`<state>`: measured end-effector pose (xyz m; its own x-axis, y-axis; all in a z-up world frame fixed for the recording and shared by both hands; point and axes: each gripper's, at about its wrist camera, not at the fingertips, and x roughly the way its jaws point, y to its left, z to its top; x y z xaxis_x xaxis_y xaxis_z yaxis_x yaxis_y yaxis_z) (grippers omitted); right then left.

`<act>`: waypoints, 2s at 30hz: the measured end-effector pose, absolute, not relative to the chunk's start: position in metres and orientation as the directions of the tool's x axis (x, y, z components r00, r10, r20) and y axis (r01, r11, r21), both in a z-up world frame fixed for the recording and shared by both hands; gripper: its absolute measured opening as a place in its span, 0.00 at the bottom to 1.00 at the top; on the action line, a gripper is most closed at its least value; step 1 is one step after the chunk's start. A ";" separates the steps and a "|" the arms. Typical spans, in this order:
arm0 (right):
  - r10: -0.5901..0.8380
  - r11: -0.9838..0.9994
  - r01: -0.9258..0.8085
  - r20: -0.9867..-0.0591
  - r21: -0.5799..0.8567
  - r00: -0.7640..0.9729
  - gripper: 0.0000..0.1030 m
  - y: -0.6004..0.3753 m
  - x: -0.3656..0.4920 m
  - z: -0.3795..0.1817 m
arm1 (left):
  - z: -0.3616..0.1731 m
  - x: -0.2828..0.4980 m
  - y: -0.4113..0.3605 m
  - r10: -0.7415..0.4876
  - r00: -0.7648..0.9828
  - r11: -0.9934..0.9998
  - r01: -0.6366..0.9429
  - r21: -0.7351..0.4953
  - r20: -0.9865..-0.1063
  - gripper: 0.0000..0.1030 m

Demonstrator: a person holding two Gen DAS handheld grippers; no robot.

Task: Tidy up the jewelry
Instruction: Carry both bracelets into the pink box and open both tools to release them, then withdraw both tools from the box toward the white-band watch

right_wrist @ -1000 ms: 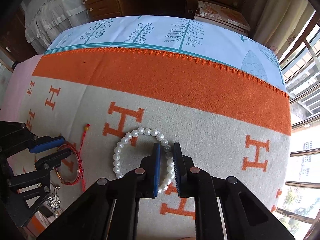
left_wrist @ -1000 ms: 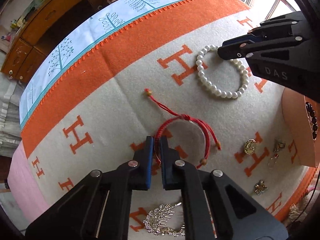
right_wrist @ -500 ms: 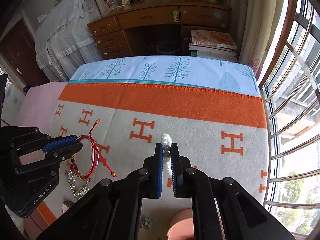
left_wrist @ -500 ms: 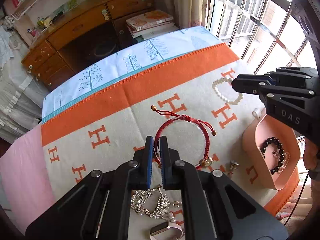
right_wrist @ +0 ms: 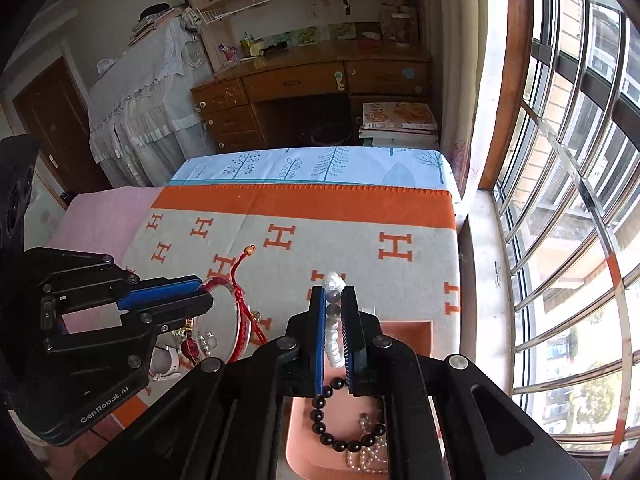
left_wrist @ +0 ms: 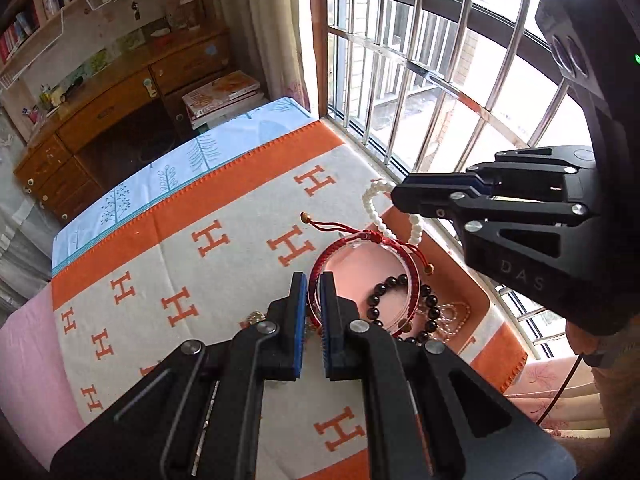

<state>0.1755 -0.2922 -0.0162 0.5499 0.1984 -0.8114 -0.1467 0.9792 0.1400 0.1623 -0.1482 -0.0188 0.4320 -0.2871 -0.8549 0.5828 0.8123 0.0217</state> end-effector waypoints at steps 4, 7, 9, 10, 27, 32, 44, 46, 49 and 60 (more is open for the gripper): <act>0.196 0.980 -0.126 -0.836 0.152 0.512 0.07 -0.307 0.159 -0.038 | -0.035 0.136 -0.172 -0.293 0.399 0.783 0.621 0.021 -0.869 0.05; 0.222 0.975 -0.130 -0.850 0.181 0.477 0.08 -0.311 0.157 -0.053 | -0.047 0.128 -0.180 -0.278 0.380 0.775 0.631 0.028 -0.882 0.05; 0.230 0.973 -0.137 -0.855 0.187 0.465 0.08 -0.308 0.161 -0.065 | -0.052 0.128 -0.181 -0.262 0.376 0.778 0.627 0.036 -0.889 0.05; 0.232 0.972 -0.141 -0.858 0.187 0.458 0.08 -0.306 0.166 -0.070 | -0.054 0.128 -0.183 -0.255 0.374 0.780 0.625 0.039 -0.892 0.05; 0.119 0.990 0.008 -0.886 0.137 0.448 0.15 -0.349 0.182 -0.118 | -0.088 0.144 -0.206 -0.241 0.311 0.766 0.643 0.016 -0.919 0.05; 0.105 0.992 0.018 -0.880 0.128 0.463 0.15 -0.356 0.165 -0.113 | -0.105 0.151 -0.217 -0.234 0.288 0.768 0.641 0.005 -0.929 0.05; 0.120 0.990 0.008 -0.869 0.141 0.480 0.16 -0.360 0.137 -0.108 | -0.131 0.162 -0.208 -0.197 0.212 0.804 0.594 -0.034 -0.957 0.07; 0.126 0.989 0.007 -0.868 0.148 0.481 0.16 -0.359 0.133 -0.109 | -0.127 0.159 -0.202 -0.228 0.229 0.807 0.589 -0.052 -0.946 0.07; 0.138 0.987 0.005 -0.867 0.160 0.479 0.16 -0.358 0.130 -0.112 | -0.120 0.153 -0.195 -0.254 0.272 0.816 0.575 -0.055 -0.928 0.07; 0.149 0.985 -0.008 -0.840 0.170 0.521 0.16 -0.342 0.089 -0.109 | -0.099 0.115 -0.162 -0.224 0.412 0.877 0.480 0.001 -0.883 0.07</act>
